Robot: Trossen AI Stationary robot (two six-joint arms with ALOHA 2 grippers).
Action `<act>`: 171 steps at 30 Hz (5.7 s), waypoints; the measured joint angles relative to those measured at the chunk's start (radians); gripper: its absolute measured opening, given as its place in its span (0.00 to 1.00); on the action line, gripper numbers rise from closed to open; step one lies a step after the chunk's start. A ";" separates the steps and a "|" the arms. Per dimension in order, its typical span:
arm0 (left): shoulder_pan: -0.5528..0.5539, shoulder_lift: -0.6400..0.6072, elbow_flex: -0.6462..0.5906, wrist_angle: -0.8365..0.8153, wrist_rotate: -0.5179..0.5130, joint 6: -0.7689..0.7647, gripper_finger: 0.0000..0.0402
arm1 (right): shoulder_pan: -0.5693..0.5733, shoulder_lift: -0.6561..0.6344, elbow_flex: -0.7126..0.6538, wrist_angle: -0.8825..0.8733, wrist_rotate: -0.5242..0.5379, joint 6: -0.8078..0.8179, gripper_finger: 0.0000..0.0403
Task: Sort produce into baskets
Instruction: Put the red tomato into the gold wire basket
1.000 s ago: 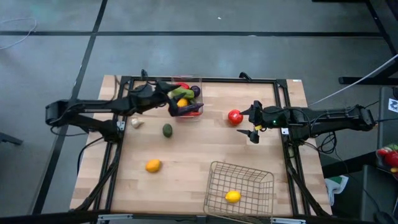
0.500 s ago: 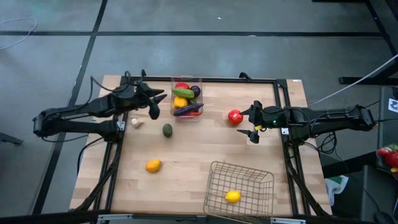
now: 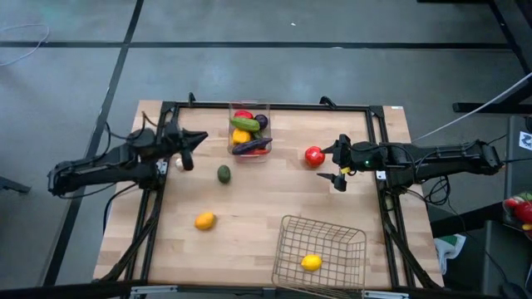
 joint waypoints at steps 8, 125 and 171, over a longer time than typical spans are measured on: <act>-0.009 -0.207 -0.138 0.027 0.001 0.003 0.03 | 0.000 0.000 0.000 0.000 0.000 0.000 0.95; -0.005 -0.340 -0.233 -0.128 0.109 -0.040 0.02 | 0.000 0.080 0.000 0.134 0.223 0.045 0.95; -0.005 -0.336 -0.233 -0.329 0.109 -0.045 0.02 | -0.323 0.418 0.000 0.104 -0.081 0.185 0.99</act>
